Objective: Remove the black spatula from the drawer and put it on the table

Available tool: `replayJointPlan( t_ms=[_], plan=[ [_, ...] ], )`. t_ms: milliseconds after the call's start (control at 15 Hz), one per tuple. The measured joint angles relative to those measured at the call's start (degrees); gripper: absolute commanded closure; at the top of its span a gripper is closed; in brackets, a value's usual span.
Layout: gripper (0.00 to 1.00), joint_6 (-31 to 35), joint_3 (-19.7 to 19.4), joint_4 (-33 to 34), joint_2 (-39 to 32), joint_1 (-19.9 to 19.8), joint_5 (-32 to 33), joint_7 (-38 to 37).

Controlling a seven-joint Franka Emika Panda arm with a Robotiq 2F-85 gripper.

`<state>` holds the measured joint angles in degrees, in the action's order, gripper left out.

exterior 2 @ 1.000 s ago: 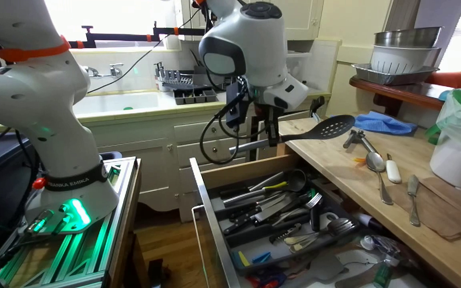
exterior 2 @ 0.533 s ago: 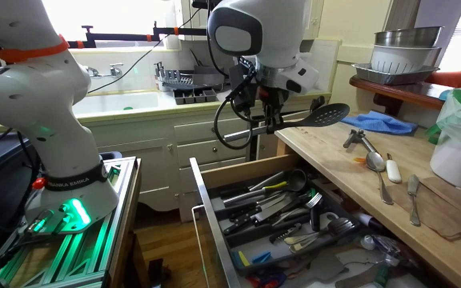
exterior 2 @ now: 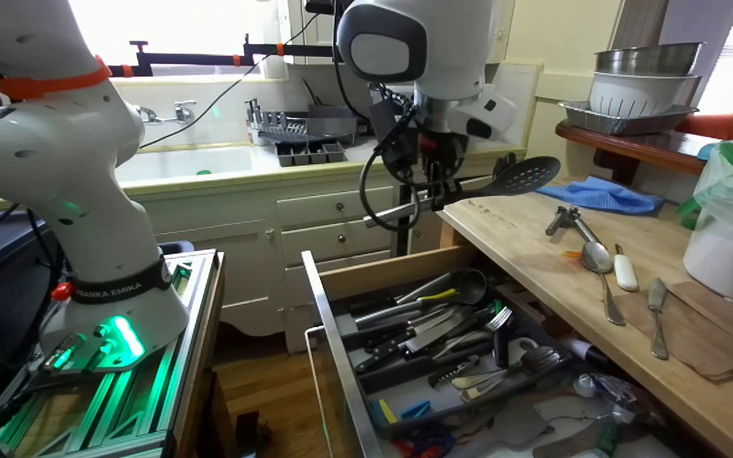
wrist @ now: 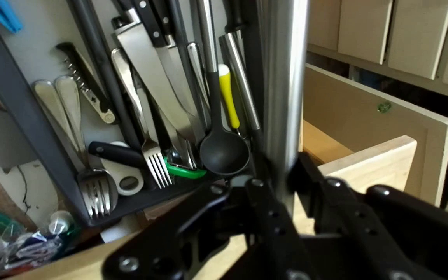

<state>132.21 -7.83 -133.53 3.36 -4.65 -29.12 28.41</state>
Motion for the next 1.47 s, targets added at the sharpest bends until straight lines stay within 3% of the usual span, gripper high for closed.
replayJointPlan(
  t_ms=[400,667,1067,1467],
  plan=[
    [0.94,-11.48,0.33,18.06,-8.28,-0.34,9.94,6.69],
    [0.94,-17.2,3.32,31.19,-17.03,-0.29,14.28,10.91],
    [0.94,-20.51,7.35,48.02,-31.43,-0.24,22.3,13.81],
    [0.94,-20.67,9.44,58.86,-41.96,0.67,29.05,14.42]
  ],
)
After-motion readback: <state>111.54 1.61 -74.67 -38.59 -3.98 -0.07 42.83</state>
